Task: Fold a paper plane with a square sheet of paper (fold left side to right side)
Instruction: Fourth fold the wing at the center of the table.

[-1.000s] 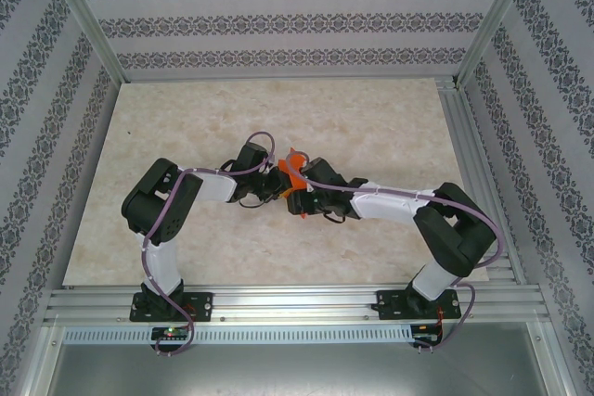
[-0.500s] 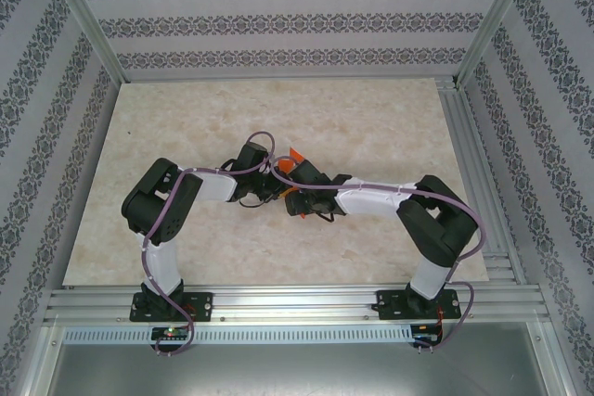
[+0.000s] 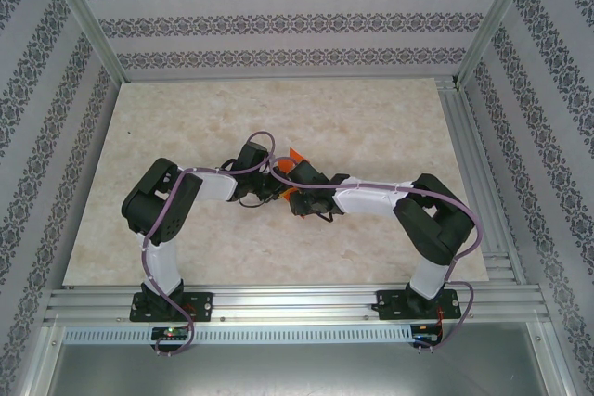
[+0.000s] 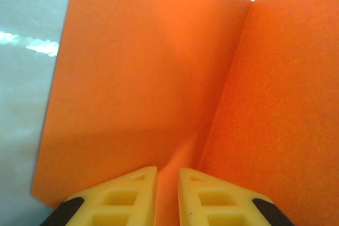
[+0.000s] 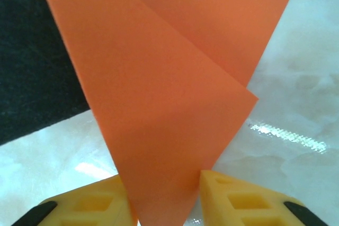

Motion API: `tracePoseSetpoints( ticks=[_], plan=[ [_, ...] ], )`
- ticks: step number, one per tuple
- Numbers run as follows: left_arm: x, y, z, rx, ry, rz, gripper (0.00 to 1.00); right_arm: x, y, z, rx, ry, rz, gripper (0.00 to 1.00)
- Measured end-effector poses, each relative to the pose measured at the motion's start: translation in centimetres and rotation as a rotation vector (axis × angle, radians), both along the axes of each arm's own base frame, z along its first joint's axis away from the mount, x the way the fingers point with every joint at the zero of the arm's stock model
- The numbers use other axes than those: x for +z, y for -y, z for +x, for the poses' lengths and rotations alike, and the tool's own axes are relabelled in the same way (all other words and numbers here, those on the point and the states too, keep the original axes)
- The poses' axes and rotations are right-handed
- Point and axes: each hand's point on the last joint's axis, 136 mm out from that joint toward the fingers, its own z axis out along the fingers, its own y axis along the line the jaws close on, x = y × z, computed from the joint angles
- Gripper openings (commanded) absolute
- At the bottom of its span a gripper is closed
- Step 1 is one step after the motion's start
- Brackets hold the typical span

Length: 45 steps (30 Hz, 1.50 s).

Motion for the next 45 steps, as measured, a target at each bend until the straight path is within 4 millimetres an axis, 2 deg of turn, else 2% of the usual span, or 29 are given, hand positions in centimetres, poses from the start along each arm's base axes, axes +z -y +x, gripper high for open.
tracePoseSetpoints(
  ticks=[13, 18, 25, 38, 45],
  plan=[
    [0.01, -0.03, -0.03, -0.004, 0.004, 0.003, 0.22, -0.19, -0.21, 0.08, -0.003, -0.021, 0.047, 0.22],
    [0.07, -0.03, -0.06, -0.01, 0.009, 0.005, 0.23, -0.87, 0.06, 0.24, -0.027, -0.056, 0.12, 0.21],
    [0.13, -0.14, -0.09, -0.013, 0.015, 0.013, 0.24, -0.79, 0.09, 0.53, -0.055, -0.091, 0.25, 0.2],
    [0.5, -0.19, -0.07, -0.016, 0.026, 0.015, 0.34, -0.7, -0.21, 0.67, -0.077, -0.123, 0.369, 0.18],
    [0.86, -0.11, 0.01, -0.017, 0.034, 0.009, 0.43, -0.67, -0.33, 0.63, -0.081, -0.126, 0.382, 0.18]
  ],
)
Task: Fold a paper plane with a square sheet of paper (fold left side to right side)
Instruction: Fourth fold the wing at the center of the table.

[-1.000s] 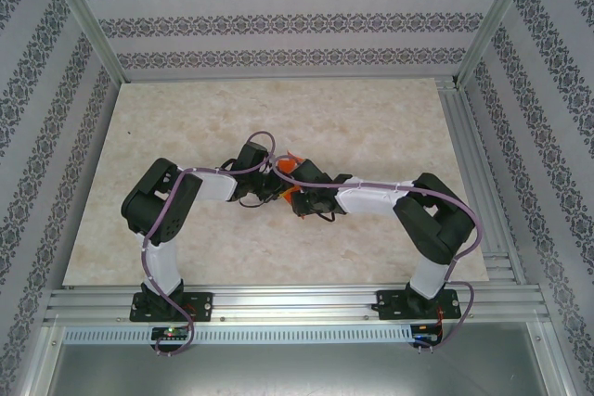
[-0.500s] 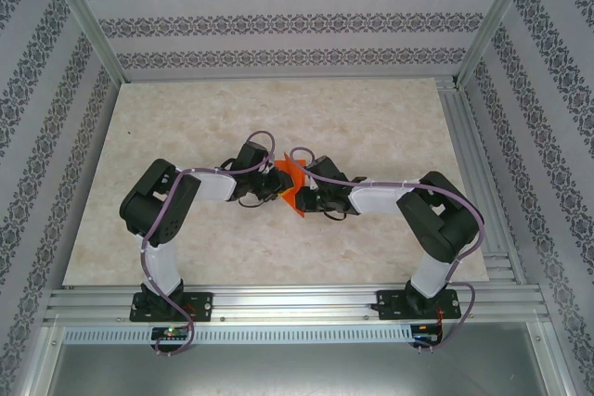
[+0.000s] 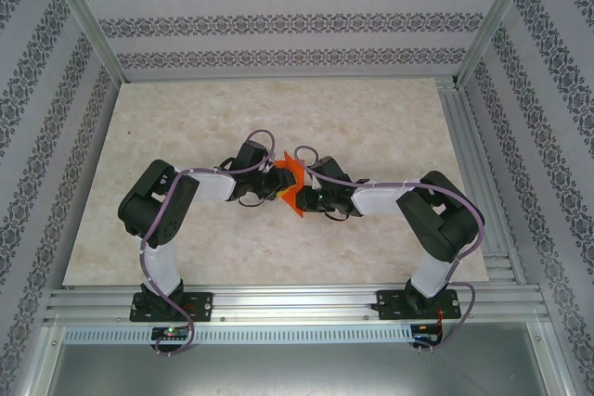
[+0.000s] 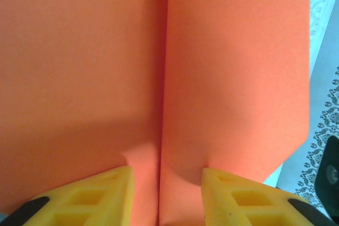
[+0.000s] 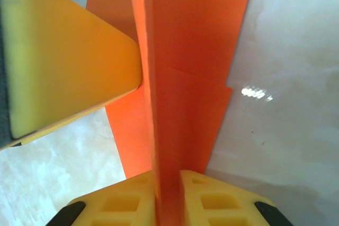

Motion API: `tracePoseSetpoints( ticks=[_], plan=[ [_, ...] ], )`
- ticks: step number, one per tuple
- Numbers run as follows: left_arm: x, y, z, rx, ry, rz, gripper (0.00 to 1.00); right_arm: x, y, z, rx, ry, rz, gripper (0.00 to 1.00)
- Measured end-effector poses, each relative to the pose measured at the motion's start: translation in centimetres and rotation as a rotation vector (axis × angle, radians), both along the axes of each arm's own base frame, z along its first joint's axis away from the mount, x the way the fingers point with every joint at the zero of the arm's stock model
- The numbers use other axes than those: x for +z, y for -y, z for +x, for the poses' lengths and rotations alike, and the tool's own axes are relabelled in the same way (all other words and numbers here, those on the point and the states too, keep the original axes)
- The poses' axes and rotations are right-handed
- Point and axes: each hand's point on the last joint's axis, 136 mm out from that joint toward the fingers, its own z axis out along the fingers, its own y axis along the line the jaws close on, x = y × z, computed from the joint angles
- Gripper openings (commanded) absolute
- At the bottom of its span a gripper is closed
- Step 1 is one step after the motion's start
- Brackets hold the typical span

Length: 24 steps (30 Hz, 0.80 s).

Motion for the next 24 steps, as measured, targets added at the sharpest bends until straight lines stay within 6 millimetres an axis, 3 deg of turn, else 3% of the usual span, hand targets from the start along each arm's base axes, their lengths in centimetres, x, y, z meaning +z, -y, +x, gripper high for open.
tracePoseSetpoints(
  ticks=[8, 17, 24],
  plan=[
    [0.2, -0.2, -0.3, -0.011, -0.009, 0.024, 0.4, 0.0, 0.1, 0.1, -0.003, -0.005, 0.005, 0.17],
    [3.0, -0.2, 0.5, -0.023, 0.051, 0.038, 0.41, 0.0, 0.1, 0.1, -0.005, 0.0, 0.012, 0.17],
    [2.0, 0.0, 0.7, -0.029, 0.033, 0.041, 0.41, 0.0, 0.0, 0.1, -0.003, 0.0, 0.015, 0.17]
  ],
)
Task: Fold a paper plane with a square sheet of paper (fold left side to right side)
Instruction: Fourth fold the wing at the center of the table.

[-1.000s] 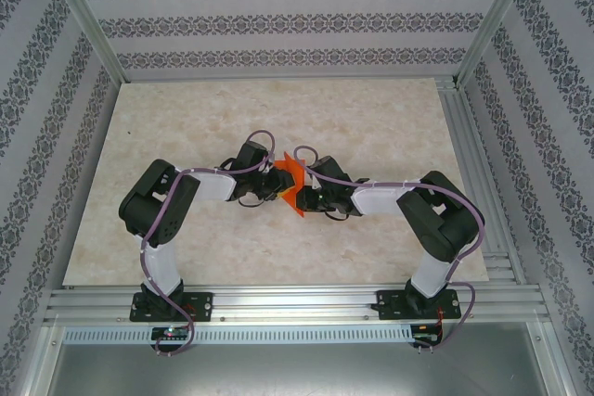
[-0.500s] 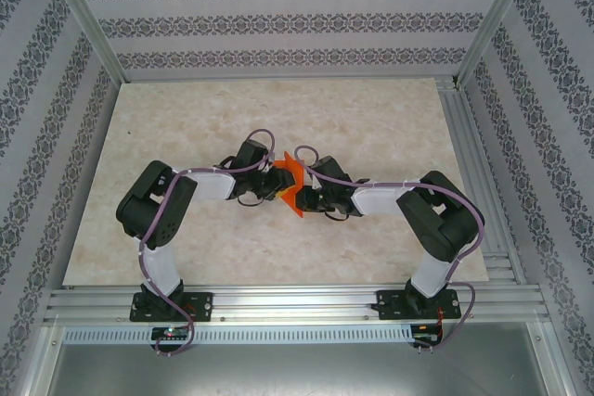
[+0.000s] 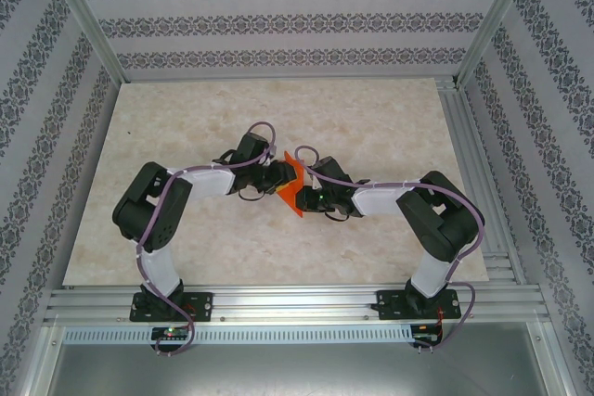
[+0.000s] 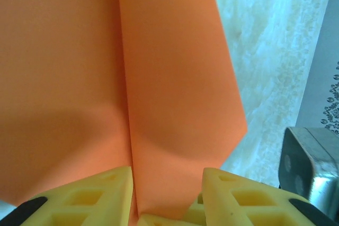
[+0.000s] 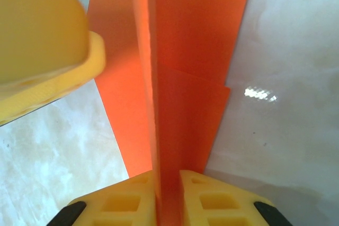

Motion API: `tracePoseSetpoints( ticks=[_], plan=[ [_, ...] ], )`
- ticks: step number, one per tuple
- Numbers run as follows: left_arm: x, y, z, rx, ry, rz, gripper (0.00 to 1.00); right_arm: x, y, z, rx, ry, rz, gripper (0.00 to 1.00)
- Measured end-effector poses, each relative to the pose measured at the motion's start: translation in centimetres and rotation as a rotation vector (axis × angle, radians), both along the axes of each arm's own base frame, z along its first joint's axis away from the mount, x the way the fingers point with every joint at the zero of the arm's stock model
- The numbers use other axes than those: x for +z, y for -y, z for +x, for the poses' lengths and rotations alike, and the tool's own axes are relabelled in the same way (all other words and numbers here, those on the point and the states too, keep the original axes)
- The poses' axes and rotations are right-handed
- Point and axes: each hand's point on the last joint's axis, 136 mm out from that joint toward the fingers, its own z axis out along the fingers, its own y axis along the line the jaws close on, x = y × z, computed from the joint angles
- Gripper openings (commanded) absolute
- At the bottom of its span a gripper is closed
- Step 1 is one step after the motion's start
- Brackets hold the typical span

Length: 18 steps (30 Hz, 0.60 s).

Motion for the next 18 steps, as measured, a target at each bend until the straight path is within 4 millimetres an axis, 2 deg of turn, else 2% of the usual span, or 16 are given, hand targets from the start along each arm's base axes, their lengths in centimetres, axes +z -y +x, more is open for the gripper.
tracePoseSetpoints(
  ticks=[11, 18],
  plan=[
    [-2.0, 0.2, -0.2, -0.011, -0.039, 0.009, 0.43, -0.1, -0.1, 0.0, 0.007, -0.01, 0.015, 0.17],
    [-2.1, 0.3, -0.1, -0.012, -0.041, 0.007, 0.43, 0.0, -0.4, -0.1, 0.016, -0.014, 0.024, 0.19]
  ],
)
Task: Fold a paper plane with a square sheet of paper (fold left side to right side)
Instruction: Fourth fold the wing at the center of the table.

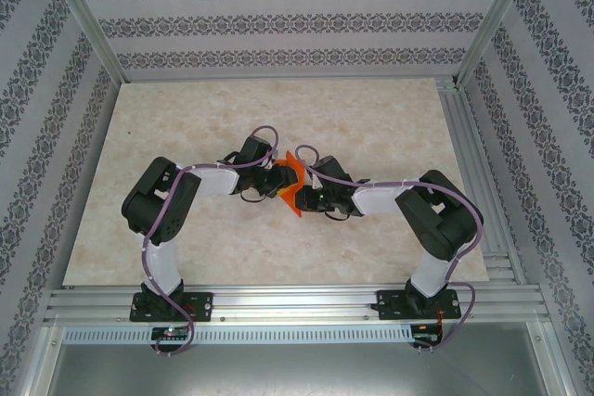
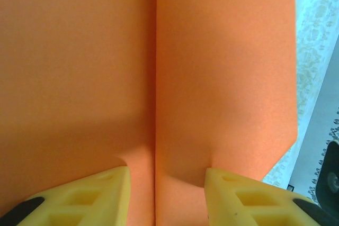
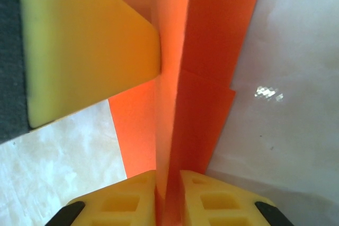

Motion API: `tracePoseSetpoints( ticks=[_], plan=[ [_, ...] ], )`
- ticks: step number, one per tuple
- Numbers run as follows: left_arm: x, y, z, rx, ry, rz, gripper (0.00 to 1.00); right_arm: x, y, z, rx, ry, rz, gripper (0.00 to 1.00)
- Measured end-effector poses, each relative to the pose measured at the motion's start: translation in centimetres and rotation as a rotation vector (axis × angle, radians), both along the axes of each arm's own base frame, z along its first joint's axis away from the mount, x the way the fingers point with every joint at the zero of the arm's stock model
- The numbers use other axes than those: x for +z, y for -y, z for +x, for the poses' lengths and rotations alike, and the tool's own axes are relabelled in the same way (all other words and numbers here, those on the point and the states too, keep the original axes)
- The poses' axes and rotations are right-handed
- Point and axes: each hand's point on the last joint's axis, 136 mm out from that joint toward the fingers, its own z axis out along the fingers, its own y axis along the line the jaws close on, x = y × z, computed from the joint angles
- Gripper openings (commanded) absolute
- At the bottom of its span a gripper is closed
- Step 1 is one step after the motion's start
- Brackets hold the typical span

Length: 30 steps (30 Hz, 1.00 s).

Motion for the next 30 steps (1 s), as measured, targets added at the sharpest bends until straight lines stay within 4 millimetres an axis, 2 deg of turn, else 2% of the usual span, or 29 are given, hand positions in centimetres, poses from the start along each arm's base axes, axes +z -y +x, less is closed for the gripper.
tracePoseSetpoints(
  ticks=[8, 18, 24, 30],
  plan=[
    [-0.1, 0.0, 0.1, 0.002, -0.003, 0.008, 0.42, 0.1, -0.2, 0.0, 0.008, -0.004, 0.009, 0.23],
    [-0.3, -0.1, 0.1, -0.013, -0.003, 0.051, 0.41, 0.7, -0.2, -0.1, 0.011, -0.003, 0.025, 0.35],
    [-0.4, -0.1, 0.1, -0.02, 0.001, 0.072, 0.41, 2.7, 1.4, 0.2, -0.018, 0.017, 0.058, 0.4],
    [-0.4, 0.0, 0.1, -0.023, 0.007, 0.079, 0.41, 4.7, 3.5, 0.9, -0.062, 0.026, 0.134, 0.4]
  ],
)
